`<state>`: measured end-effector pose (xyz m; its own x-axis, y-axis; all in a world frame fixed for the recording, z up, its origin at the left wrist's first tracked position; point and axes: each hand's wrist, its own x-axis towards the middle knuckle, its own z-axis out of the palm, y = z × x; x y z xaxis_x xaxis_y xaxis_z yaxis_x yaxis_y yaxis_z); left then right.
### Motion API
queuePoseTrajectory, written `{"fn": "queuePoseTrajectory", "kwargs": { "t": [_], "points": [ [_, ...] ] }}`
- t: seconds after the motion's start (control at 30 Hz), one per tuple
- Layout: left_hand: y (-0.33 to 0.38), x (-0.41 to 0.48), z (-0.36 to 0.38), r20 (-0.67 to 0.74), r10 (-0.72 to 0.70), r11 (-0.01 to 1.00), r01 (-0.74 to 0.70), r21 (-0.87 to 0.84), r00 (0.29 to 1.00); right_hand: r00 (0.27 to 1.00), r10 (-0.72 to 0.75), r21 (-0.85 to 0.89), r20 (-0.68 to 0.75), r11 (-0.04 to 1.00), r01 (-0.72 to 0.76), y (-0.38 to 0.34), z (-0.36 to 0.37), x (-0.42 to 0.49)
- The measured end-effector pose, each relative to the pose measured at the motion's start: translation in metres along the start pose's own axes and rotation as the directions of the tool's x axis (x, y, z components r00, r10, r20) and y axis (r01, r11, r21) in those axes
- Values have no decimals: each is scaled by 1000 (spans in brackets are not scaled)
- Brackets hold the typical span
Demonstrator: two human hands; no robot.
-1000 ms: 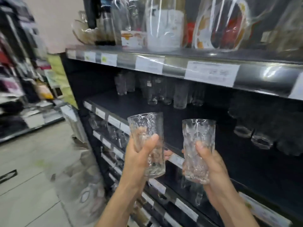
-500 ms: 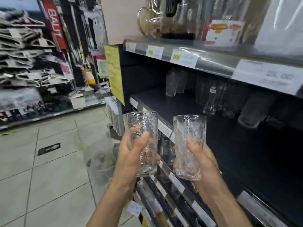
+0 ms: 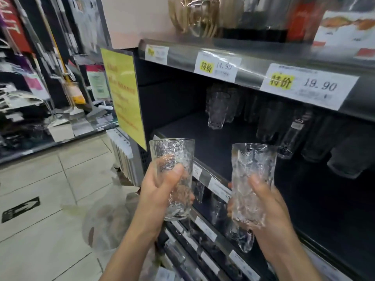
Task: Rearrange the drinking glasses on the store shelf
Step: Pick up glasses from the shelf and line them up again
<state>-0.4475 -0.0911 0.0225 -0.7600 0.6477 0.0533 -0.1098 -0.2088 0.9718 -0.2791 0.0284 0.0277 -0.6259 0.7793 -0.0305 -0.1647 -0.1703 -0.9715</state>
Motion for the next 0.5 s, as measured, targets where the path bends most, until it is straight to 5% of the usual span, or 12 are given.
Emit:
{"fn": "queuePoseTrajectory", "kwargs": {
  "t": [0.5],
  "points": [
    [-6, 140, -20, 169, 15, 998, -25, 61, 986, 961, -113, -24, -253, 994, 111, 8, 44, 79]
  ]
}}
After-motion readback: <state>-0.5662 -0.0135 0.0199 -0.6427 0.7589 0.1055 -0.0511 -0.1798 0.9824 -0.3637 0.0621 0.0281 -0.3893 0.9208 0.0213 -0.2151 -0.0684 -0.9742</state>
